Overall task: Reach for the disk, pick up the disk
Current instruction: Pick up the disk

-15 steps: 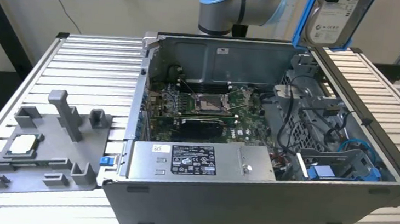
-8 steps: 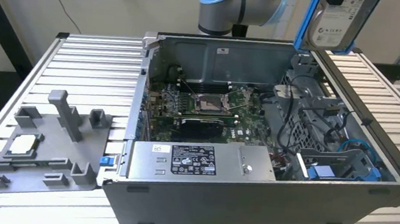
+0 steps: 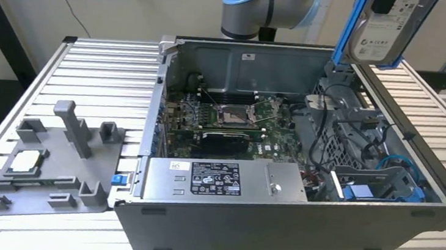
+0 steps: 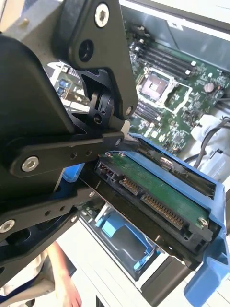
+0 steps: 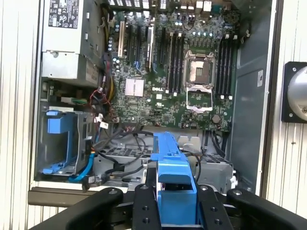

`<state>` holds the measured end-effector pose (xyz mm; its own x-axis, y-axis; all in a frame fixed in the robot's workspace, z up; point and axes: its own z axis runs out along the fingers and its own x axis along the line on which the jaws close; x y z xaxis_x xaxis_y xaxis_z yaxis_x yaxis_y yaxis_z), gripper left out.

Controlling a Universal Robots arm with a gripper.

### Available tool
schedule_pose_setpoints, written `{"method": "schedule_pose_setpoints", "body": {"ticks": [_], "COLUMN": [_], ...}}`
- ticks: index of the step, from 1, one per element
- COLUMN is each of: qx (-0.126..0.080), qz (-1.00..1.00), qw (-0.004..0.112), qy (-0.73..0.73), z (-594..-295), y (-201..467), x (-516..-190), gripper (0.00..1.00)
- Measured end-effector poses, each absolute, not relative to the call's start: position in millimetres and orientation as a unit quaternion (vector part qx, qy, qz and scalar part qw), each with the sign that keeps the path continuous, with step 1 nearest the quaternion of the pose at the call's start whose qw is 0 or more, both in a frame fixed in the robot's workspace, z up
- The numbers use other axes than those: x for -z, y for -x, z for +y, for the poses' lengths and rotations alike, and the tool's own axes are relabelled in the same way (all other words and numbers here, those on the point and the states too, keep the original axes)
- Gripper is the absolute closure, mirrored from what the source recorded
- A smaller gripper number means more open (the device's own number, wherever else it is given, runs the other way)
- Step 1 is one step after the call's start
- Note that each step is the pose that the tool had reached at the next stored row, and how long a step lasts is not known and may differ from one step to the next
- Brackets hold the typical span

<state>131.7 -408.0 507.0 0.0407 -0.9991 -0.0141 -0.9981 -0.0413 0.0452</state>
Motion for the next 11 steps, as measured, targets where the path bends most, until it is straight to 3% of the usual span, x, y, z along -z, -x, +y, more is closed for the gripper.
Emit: {"method": "schedule_pose_setpoints", "body": {"ticks": [11], "qx": [0.021], "qz": [-0.692], "qw": [0.011], "qy": [-0.721], "z": [-434.3], "y": [-124.0], "x": [-505.4], "gripper": [1.0]}}
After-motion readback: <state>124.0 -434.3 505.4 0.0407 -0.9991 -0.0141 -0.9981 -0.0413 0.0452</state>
